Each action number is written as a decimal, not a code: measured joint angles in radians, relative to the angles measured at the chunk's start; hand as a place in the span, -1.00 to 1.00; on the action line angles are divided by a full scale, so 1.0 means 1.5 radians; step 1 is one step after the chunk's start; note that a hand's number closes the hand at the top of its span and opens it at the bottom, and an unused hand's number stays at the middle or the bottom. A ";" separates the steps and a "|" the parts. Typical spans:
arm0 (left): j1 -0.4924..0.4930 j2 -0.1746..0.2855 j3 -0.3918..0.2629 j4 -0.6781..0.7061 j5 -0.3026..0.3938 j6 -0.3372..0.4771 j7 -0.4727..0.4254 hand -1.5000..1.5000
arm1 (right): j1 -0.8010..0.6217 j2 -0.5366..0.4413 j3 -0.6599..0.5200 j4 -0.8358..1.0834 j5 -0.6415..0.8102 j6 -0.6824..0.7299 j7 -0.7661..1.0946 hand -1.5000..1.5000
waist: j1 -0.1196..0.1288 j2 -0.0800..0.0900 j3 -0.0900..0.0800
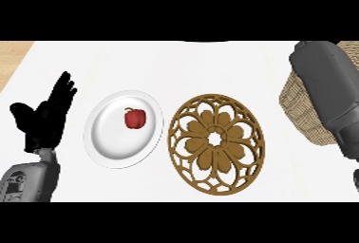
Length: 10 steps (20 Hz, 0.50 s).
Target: Pick the lemon from the placemat and place it in the basket
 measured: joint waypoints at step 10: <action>0.001 -0.008 -0.006 -0.009 -0.009 0.009 0.009 0.00 | 0.039 -0.060 -0.065 0.045 -0.061 0.035 -0.105 1.00 | -0.001 -0.001 0.000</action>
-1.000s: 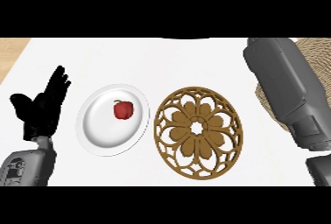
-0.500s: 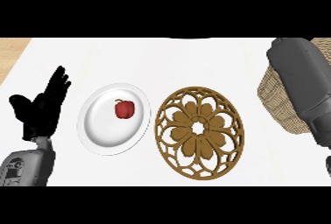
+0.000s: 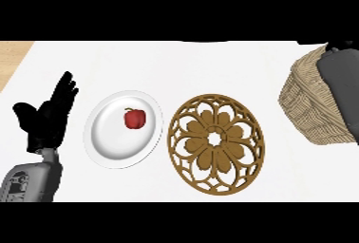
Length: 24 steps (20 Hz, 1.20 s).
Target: Pick the lemon from the placemat and place it in the basket
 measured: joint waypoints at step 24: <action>0.008 -0.007 -0.010 -0.026 -0.006 -0.001 0.014 0.00 | -0.014 -0.111 0.198 0.130 0.246 0.129 -0.033 1.00 | 0.011 0.003 0.000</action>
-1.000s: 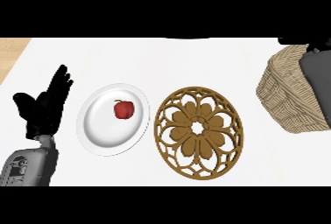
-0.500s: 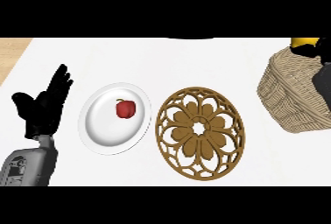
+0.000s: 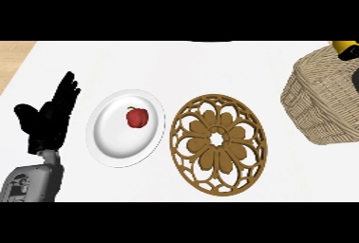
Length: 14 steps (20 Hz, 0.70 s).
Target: Pick the lemon from the placemat and place it in the basket
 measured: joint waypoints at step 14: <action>-0.001 -0.004 0.001 0.013 -0.003 -0.001 -0.019 0.00 | 0.007 -0.012 -0.028 0.042 -0.020 0.131 -0.004 1.00 | 0.001 0.003 0.001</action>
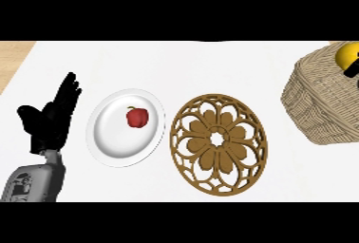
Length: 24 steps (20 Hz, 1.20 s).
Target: Pick the lemon from the placemat and place it in the basket
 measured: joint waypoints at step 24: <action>-0.016 0.002 0.004 0.008 0.005 -0.008 0.003 0.00 | 0.055 -0.004 -0.007 0.015 0.007 0.032 -0.006 1.00 | 0.006 0.003 0.001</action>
